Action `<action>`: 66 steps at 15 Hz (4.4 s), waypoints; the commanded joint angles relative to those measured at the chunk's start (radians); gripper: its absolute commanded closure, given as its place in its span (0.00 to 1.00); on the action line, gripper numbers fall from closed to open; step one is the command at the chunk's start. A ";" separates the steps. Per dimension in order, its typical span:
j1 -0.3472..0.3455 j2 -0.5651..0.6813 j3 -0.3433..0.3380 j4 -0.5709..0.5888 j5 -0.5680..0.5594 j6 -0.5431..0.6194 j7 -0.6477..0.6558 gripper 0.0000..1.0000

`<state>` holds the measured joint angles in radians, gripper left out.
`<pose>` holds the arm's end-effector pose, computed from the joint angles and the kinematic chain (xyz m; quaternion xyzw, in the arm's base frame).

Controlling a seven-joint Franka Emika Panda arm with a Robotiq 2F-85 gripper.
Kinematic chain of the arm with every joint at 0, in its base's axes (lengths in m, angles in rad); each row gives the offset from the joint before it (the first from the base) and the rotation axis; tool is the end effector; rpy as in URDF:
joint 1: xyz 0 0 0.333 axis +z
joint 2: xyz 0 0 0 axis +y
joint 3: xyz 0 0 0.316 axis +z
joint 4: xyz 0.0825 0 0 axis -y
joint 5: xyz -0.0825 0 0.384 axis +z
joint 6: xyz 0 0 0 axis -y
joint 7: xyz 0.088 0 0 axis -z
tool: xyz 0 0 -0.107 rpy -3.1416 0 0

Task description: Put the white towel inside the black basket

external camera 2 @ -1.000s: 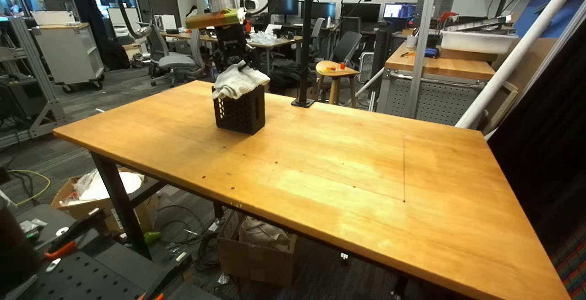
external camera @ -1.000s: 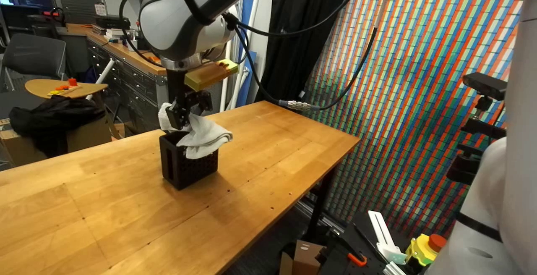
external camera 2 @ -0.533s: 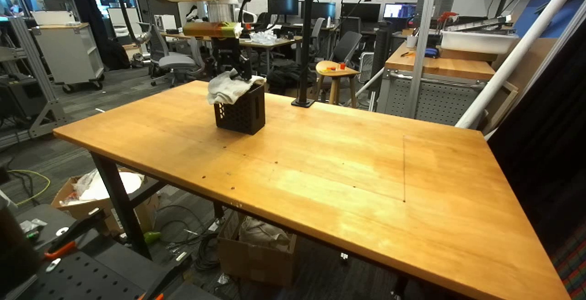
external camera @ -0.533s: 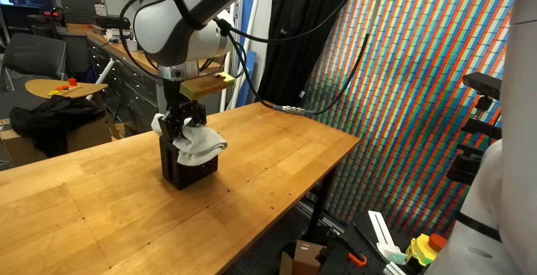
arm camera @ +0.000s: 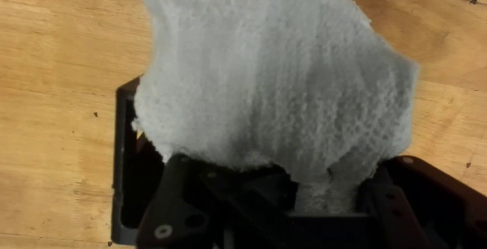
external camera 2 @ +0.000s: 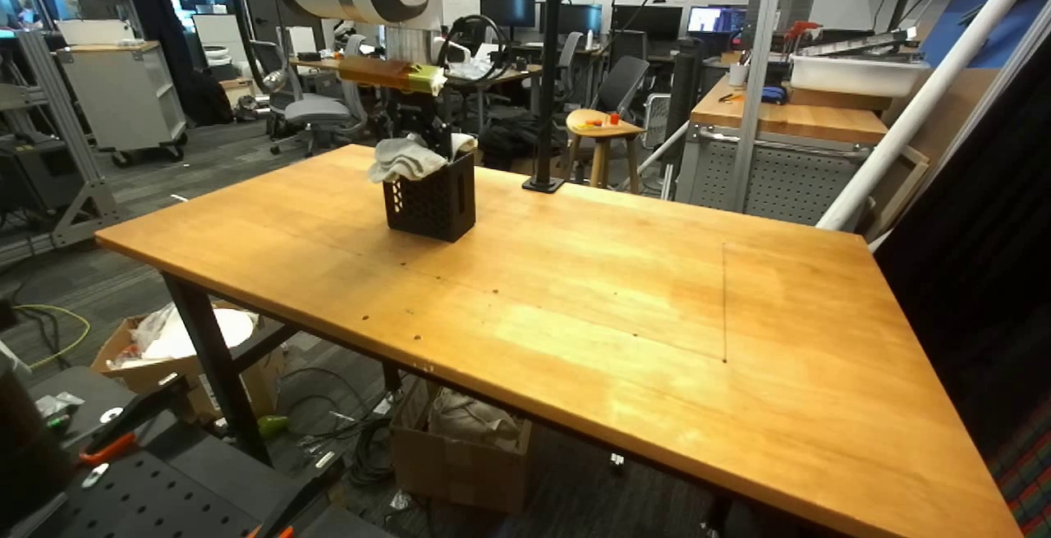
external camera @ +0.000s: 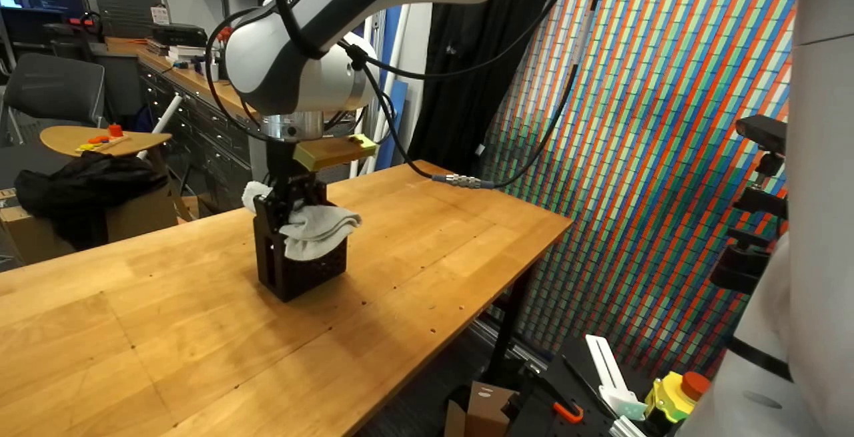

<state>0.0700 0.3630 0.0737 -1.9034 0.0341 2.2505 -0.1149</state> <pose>0.6171 0.0879 0.3086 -0.9929 -0.1159 0.0080 0.0262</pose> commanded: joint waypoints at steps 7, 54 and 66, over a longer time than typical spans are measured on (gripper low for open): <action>-0.004 -0.043 0.001 -0.058 -0.001 0.045 -0.005 0.71; -0.014 -0.009 0.015 -0.056 -0.115 0.089 0.000 0.95; -0.049 0.056 0.031 -0.025 0.006 0.066 -0.141 0.95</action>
<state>0.0294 0.4013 0.0944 -1.9427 0.0249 2.3228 -0.2373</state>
